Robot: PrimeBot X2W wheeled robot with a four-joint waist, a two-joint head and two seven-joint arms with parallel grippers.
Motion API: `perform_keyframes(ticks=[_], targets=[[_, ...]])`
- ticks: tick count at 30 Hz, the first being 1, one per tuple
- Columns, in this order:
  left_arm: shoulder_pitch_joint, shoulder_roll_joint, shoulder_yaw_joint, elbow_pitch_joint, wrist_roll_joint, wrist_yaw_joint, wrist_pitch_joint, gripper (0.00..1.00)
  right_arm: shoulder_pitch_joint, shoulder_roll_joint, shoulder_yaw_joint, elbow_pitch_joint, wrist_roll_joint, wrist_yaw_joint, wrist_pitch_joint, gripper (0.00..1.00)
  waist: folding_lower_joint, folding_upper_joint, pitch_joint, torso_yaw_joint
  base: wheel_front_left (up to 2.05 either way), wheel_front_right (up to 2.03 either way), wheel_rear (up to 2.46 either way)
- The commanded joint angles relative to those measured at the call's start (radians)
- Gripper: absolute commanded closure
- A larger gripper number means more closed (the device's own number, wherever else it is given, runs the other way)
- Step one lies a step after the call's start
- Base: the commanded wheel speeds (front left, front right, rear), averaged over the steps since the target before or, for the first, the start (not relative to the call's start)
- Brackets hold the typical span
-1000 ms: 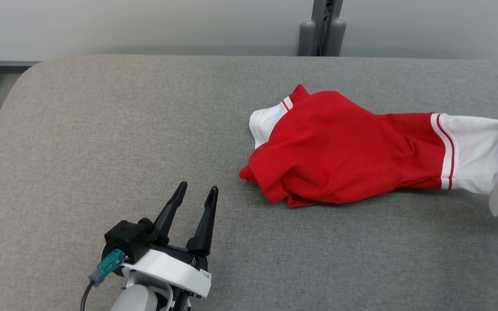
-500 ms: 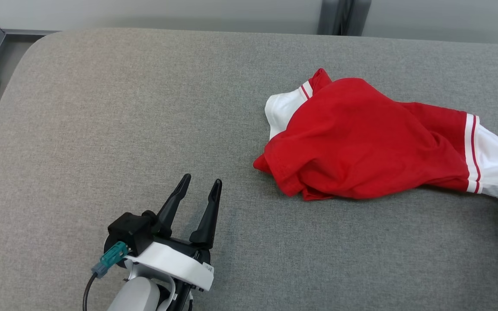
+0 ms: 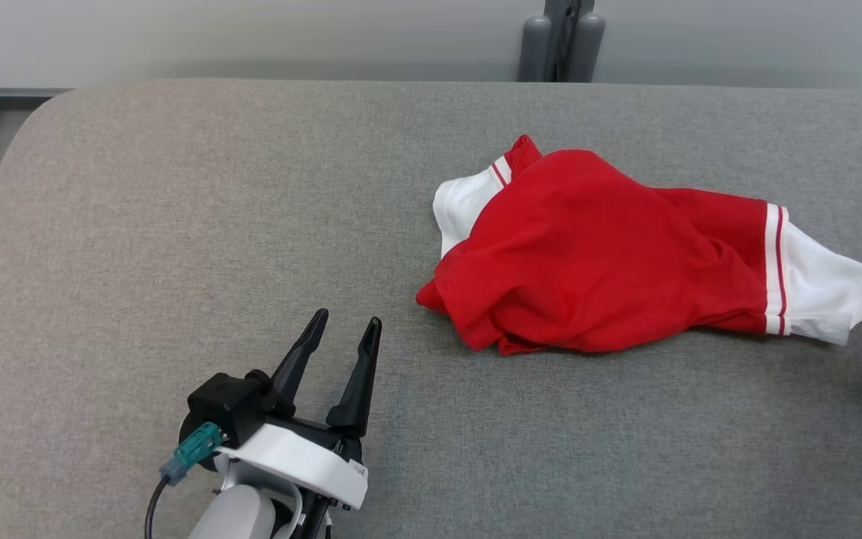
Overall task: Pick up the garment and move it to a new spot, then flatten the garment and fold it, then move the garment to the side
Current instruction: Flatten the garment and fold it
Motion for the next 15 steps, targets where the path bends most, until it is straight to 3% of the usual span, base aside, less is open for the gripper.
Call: perform_keyframes(ticks=[1,7,15], targets=[[0.007,0.004,0.003,0.001,0.005,-0.001,-0.004,0.0,-0.007,0.001,-0.001,-0.009,-0.003,0.0,-0.011,0.0,0.0,0.0,-0.013,-0.011,0.0,0.0,0.0],[0.028,0.004,0.002,0.005,0.003,-0.001,-0.004,0.0,0.033,0.052,0.007,-0.132,0.024,0.0,-0.04,0.0,0.0,0.0,-0.051,-0.042,0.0,0.0,0.0],[0.041,0.004,-0.028,0.021,0.003,-0.001,-0.004,0.0,0.201,0.126,0.085,-0.372,0.104,0.0,-0.046,0.0,0.0,0.0,-0.068,-0.082,0.0,0.0,0.0]])
